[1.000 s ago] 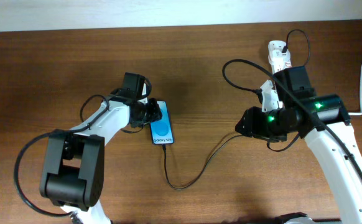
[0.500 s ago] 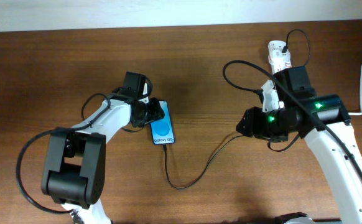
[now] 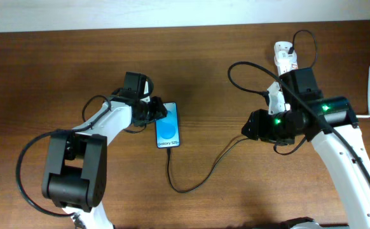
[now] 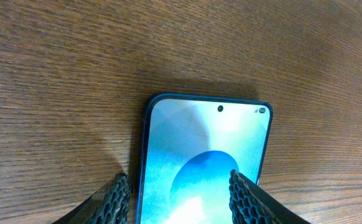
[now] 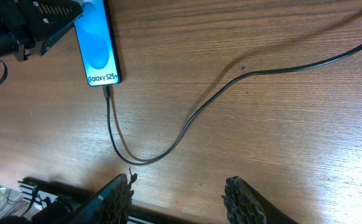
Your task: Plug charger to phone and switch on socket
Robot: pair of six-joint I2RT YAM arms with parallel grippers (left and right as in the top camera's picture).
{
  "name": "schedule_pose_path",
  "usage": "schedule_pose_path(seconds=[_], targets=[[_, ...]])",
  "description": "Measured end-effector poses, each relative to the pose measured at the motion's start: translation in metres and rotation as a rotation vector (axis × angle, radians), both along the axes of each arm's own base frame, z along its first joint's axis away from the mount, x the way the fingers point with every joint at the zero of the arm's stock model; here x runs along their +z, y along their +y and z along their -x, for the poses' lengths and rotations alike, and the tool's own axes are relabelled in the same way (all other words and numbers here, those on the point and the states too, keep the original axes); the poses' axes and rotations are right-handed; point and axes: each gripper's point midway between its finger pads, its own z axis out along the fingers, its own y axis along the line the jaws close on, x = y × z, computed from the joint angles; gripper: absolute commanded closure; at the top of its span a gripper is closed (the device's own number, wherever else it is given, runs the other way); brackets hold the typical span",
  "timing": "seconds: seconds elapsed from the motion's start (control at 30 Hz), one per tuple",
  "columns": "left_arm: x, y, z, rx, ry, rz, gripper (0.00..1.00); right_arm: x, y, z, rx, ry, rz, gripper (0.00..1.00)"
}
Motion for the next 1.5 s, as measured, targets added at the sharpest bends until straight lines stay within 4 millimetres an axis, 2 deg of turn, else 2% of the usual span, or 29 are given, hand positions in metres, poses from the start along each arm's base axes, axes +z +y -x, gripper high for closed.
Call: schedule_pose_path(seconds=[0.17,0.3,0.4,0.43,0.5,0.53,0.6,0.63,0.67,0.8,0.83,0.97,1.07,1.17,1.33,1.5], targets=[[-0.001,0.001,0.003,0.0,0.013,-0.002,0.46,0.0,-0.001,0.0,-0.001,0.001,0.004,0.48],[-0.002,0.015,0.017,0.019,0.106,-0.021,0.29,-0.003,-0.007,0.0,-0.011,0.002,0.044,0.43],[0.0,0.039,0.035,0.044,0.222,-0.056,0.18,-0.005,-0.012,0.0,-0.019,0.0,0.073,0.43],[0.002,0.047,0.041,0.045,0.253,-0.066,0.11,-0.005,-0.014,-0.001,-0.022,-0.001,0.083,0.47],[0.013,0.059,0.049,0.038,0.273,-0.081,0.1,-0.006,-0.017,-0.002,-0.03,-0.004,0.102,0.54],[0.019,0.061,0.053,0.033,0.277,-0.087,0.1,-0.006,-0.018,-0.002,-0.027,-0.006,0.11,0.61],[0.044,0.066,0.065,0.027,0.264,-0.111,0.08,-0.007,-0.021,-0.002,-0.034,-0.008,0.126,0.76],[0.061,0.069,0.07,0.024,0.24,-0.124,0.09,-0.008,-0.023,-0.003,-0.028,-0.012,0.138,0.92],[0.092,0.072,0.073,0.023,0.164,-0.141,0.08,-0.008,-0.024,-0.003,-0.035,-0.01,0.14,0.96],[0.145,0.089,0.102,0.049,0.079,-0.212,0.02,-0.008,-0.026,-0.004,-0.056,-0.008,0.147,0.96],[0.166,0.097,0.113,0.063,0.024,-0.239,0.02,-0.008,-0.026,-0.005,-0.07,-0.01,0.143,0.96],[0.198,0.112,0.139,0.099,-0.06,-0.297,0.0,-0.005,-0.029,-0.015,-0.17,-0.02,0.123,0.96],[0.215,0.121,0.156,0.121,-0.114,-0.326,0.01,-0.003,-0.05,-0.029,-0.323,-0.031,0.116,0.96],[0.23,0.126,0.17,0.138,-0.169,-0.337,0.01,0.0,-0.085,-0.041,-0.492,-0.049,0.111,0.96],[0.239,0.133,0.191,0.153,-0.193,-0.359,0.01,0.006,-0.151,-0.052,-0.73,-0.097,0.107,0.96],[0.243,0.136,0.203,0.161,-0.206,-0.369,0.01,0.01,-0.195,-0.074,-0.843,-0.18,0.071,0.96]])
